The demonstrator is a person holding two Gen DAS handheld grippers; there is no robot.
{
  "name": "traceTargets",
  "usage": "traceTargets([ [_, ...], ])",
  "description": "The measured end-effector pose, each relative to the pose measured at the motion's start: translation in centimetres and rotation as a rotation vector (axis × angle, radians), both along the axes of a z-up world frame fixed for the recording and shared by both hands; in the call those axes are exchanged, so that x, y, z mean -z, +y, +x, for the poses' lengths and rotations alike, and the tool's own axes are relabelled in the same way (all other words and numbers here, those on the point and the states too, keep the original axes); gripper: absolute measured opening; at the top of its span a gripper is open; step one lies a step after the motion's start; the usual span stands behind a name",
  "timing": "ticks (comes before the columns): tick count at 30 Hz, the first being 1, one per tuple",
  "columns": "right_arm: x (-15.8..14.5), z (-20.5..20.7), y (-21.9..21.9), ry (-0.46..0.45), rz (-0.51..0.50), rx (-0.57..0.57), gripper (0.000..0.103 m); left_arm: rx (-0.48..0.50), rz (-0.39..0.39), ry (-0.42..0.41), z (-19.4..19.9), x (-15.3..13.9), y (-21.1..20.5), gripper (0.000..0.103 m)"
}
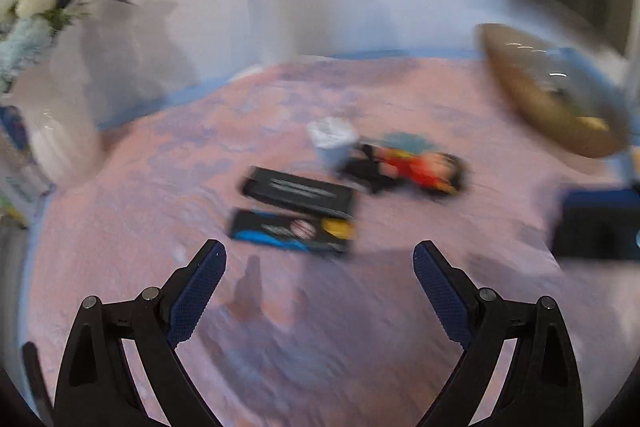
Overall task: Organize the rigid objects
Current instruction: 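Return both tools to the remaining items on the table, then grasp the blue-black lighter with the left gripper while the right grasps the black USB stick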
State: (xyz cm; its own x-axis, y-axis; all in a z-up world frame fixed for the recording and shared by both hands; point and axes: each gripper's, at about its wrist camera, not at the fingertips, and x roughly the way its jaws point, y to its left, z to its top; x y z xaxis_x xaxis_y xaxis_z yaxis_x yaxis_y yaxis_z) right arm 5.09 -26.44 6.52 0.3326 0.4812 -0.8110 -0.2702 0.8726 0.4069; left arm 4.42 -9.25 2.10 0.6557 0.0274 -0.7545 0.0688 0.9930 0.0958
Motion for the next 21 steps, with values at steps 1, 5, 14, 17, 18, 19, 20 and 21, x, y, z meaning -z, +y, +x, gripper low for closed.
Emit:
traceTargets([
  [1, 0.7, 0.4, 0.1, 0.014, 0.013, -0.004, 0.060, -0.031, -0.002, -0.012, 0.5, 0.4, 0.3, 0.094],
  [5, 2.9, 1.8, 0.4, 0.077, 0.064, -0.017, 0.060, -0.049, -0.074, 0.057, 2.2, 1.5, 1.6, 0.094],
  [14, 4.2, 3.3, 6.2, 0.063, 0.006, -0.181, 0.060, -0.146, -0.157, 0.105, 0.0, 2.1, 9.3, 0.089],
  [17, 4.4, 3.6, 8.2, 0.011, -0.080, -0.213, 0.060, -0.171, -0.176, 0.112, -0.7, 2.1, 12.5, 0.089],
  [18, 4.6, 3.8, 9.0, -0.014, -0.109, -0.217, 0.060, -0.176, -0.185, 0.109, -0.9, 1.9, 13.3, 0.089],
  [19, 4.6, 4.0, 9.4, -0.027, -0.123, -0.220, 0.060, -0.181, -0.197, 0.106, -1.0, 1.7, 14.0, 0.089],
  [20, 4.7, 4.2, 9.9, -0.045, -0.142, -0.224, 0.060, -0.181, -0.211, 0.101, -1.1, 1.5, 14.5, 0.089],
  [21, 4.8, 4.4, 10.5, -0.078, -0.175, -0.222, 0.060, -0.173, -0.234, 0.093, -1.0, 1.4, 14.8, 0.089],
])
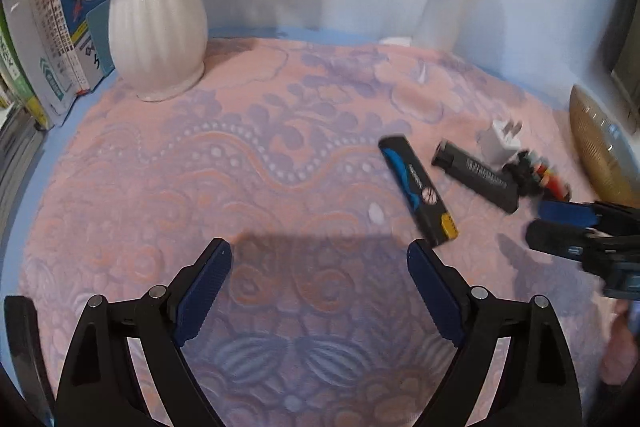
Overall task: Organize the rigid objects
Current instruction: 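Grasp the blue-black lighter with the left gripper while the right grasps the black USB stick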
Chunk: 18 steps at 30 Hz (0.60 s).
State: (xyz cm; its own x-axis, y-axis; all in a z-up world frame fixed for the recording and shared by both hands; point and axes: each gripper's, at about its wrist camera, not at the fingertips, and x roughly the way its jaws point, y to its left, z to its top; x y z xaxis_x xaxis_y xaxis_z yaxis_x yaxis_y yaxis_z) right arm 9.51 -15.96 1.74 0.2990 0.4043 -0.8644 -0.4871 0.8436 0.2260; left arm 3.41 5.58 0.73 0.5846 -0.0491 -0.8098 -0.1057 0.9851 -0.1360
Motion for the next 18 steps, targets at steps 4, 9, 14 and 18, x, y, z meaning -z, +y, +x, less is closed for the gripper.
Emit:
traceTargets([
  [4, 0.8, 0.8, 1.5, -0.061, -0.063, -0.022, 0.060, 0.058, -0.116, -0.052, 0.7, -0.9, 0.0, 0.083],
  [9, 1.6, 1.3, 2.5, -0.109, -0.092, -0.062, 0.061, 0.107, -0.222, -0.031, 3.2, -1.0, -1.1, 0.075],
  [14, 1.9, 0.2, 3.3, -0.198, -0.148, -0.097, 0.060, 0.169, -0.136, -0.006, 5.6, 0.2, -4.2, 0.057],
  [18, 1.5, 0.2, 2.4, -0.205, -0.128, -0.092, 0.035, 0.182, -0.022, -0.031, 5.6, 0.2, -5.7, 0.050],
])
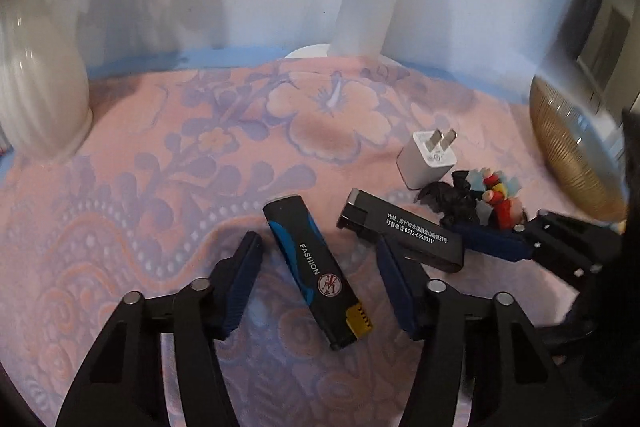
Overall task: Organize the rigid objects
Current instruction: 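Grasp the blue-black lighter with the left gripper while the right grasps the black USB stick, then carry lighter and USB stick into the brown bowl and release both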
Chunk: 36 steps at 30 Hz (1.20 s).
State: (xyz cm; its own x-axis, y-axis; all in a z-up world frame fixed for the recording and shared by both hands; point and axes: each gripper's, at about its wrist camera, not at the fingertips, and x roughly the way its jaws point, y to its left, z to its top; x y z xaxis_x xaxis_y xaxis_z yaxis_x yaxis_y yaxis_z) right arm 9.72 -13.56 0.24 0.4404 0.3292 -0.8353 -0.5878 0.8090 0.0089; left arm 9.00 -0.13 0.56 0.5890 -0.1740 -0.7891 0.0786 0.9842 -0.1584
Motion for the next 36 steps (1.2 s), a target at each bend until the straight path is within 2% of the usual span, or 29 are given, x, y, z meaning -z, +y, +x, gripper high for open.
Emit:
traceTargets([
  [2, -0.1, 0.0, -0.2, 0.015, 0.032, -0.001, 0.028, 0.000, 0.060, -0.013, -0.3, 0.1, -0.2, 0.034],
  [5, -0.3, -0.5, -0.3, 0.037, 0.054, -0.016, 0.025, 0.020, 0.054, -0.018, -0.9, -0.1, 0.3, 0.020],
  [11, -0.3, -4.9, -0.6, 0.020, 0.008, -0.045, 0.024, 0.067, 0.046, -0.016, -4.2, -0.1, 0.3, 0.019],
  [19, -0.8, -12.7, -7.5, 0.042, 0.032, 0.019, 0.024, 0.130, 0.019, -0.031, -11.9, -0.2, -0.9, 0.019],
  [23, -1.0, -15.7, -9.8, 0.056, 0.021, 0.000, 0.025, 0.212, 0.059, -0.029, -14.0, -0.2, -2.5, 0.020],
  [25, -1.0, -16.2, -9.8, 0.054, 0.004, -0.015, 0.035, 0.200, 0.091, -0.039, -14.4, -0.1, -3.0, 0.026],
  [26, -1.1, -16.1, -9.6, 0.069, 0.009, -0.025, 0.049, 0.197, 0.095, -0.041, -14.5, -0.1, -3.2, 0.029],
  [27, -1.1, -15.9, -9.5, 0.072, 0.012, -0.023, 0.057, 0.191, 0.102, -0.040, -14.5, -0.1, -3.3, 0.031],
  [31, -0.7, -14.6, -8.0, 0.030, -0.045, 0.024, 0.056, 0.165, 0.113, -0.039, -14.3, -0.2, -3.6, 0.036],
  [34, -0.5, -13.7, -6.8, 0.015, -0.040, 0.045, 0.042, 0.146, 0.136, -0.046, -14.3, -0.2, -4.0, 0.036],
  [36, -0.5, -14.4, -5.8, 0.002, -0.069, 0.017, 0.028, 0.132, 0.150, -0.047, -14.4, -0.2, -4.3, 0.036],
])
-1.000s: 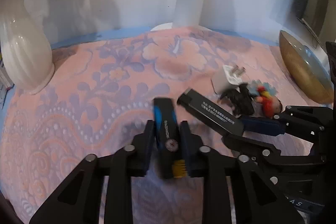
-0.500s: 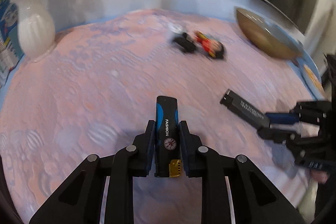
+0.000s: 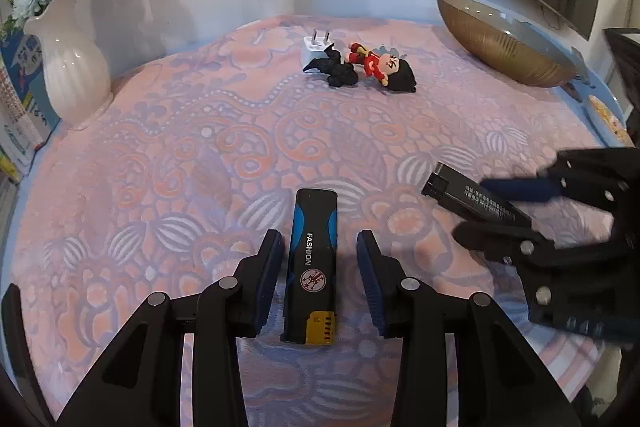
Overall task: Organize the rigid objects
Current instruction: 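Carry lighter and USB stick into the brown bowl and release both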
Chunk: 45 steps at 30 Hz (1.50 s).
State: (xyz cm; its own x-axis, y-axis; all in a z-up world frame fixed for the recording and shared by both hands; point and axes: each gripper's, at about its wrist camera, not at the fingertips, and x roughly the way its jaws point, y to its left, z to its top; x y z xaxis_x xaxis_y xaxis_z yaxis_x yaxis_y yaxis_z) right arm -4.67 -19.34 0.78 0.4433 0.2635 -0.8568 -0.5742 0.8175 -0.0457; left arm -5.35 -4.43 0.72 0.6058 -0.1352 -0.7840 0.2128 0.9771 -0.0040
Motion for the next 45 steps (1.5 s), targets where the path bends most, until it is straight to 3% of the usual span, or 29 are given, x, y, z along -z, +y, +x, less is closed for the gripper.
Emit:
traceTargets([
  [5, -0.1, -3.3, 0.3, -0.019, -0.039, -0.126, 0.024, 0.021, 0.006, -0.029, -0.8, -0.1, -0.8, 0.020],
  [7, -0.3, -4.0, -0.9, 0.023, 0.015, -0.119, 0.024, 0.055, -0.047, -0.047, -1.5, -0.5, -0.8, 0.020],
  [10, -1.1, -3.8, -4.0, 0.103, 0.179, -0.073, 0.024, 0.100, -0.160, -0.085, -2.4, -1.9, -0.8, 0.020],
  [12, -1.9, -3.3, -6.3, 0.123, 0.269, -0.014, 0.024, 0.110, -0.236, -0.098, -2.4, -3.0, -0.9, 0.020],
  [15, -3.8, -2.1, -10.2, 0.106, 0.359, 0.069, 0.024, 0.137, -0.269, -0.131, -1.8, -4.9, -2.0, 0.020],
  [20, -7.5, -1.0, -15.2, -0.001, 0.347, 0.154, 0.024, 0.220, -0.267, -0.178, 0.7, -8.5, -6.0, 0.020],
  [25, -11.7, 1.4, -21.9, -0.130, 0.314, 0.329, 0.024, 0.287, -0.260, -0.243, 5.7, -12.4, -11.9, 0.020],
  [27, -12.8, 3.5, -25.1, -0.121, 0.362, 0.426, 0.024, 0.296, -0.284, -0.247, 8.1, -13.4, -14.0, 0.020],
  [30, -13.2, 7.6, -29.4, -0.034, 0.468, 0.571, 0.024, 0.308, -0.352, -0.217, 11.8, -14.2, -16.8, 0.020],
  [36, -13.2, 12.5, -32.1, -0.053, 0.373, 0.749, 0.024, 0.331, -0.411, -0.135, 16.6, -13.0, -21.2, 0.020],
  [41, -12.1, 15.7, -32.1, -0.069, 0.259, 0.776, 0.024, 0.357, -0.386, -0.099, 18.2, -11.4, -24.1, 0.022],
  [42, -11.9, 16.2, -31.9, -0.075, 0.237, 0.782, 0.024, 0.357, -0.381, -0.092, 18.4, -11.2, -24.5, 0.028],
  [43, -11.7, 16.4, -32.0, -0.083, 0.226, 0.789, 0.025, 0.346, -0.372, -0.083, 18.6, -11.0, -24.8, 0.044],
  [44, -11.6, 16.6, -32.0, -0.087, 0.221, 0.794, 0.028, 0.335, -0.367, -0.083, 18.7, -11.0, -24.9, 0.054],
  [45, -11.5, 16.6, -32.0, -0.085, 0.219, 0.801, 0.037, 0.328, -0.366, -0.093, 18.6, -11.0, -24.8, 0.055],
])
